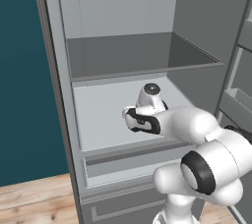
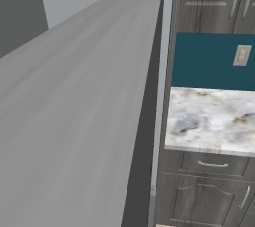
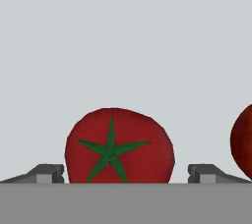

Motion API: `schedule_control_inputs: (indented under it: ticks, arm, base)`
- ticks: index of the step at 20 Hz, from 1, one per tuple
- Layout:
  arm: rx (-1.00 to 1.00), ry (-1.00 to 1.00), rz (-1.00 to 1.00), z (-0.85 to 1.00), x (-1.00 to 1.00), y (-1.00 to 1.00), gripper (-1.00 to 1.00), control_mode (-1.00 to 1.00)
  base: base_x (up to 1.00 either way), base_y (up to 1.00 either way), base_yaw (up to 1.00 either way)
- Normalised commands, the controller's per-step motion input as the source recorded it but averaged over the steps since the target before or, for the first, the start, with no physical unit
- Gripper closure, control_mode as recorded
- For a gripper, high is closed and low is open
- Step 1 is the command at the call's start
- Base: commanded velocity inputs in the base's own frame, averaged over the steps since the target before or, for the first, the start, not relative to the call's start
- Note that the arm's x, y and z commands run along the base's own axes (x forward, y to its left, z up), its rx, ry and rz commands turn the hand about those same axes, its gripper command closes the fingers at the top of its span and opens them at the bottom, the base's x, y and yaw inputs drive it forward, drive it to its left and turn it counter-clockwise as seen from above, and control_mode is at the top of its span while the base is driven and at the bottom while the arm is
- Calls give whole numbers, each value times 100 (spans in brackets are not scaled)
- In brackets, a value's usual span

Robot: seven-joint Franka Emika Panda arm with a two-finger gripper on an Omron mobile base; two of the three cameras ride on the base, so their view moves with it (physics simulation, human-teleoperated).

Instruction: Open the fridge, remove the apple, tomato, and steak, and place them on any counter.

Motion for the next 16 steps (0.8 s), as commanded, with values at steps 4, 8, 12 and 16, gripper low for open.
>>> schedule_control_inputs:
  ticks: [4,8,12,16]
  arm:
    - [0,2,0,-26,22,1,-100,-100]
    - [0,1,0,-14,12,0,100,-100]
    - [0,0,0,0,0,0,100,-100]
    - [0,0,0,-45,-45,-11,100,-100]
  base:
    - [0,0,0]
    - [0,0,0]
    - [0,0,0]
    - [0,0,0]
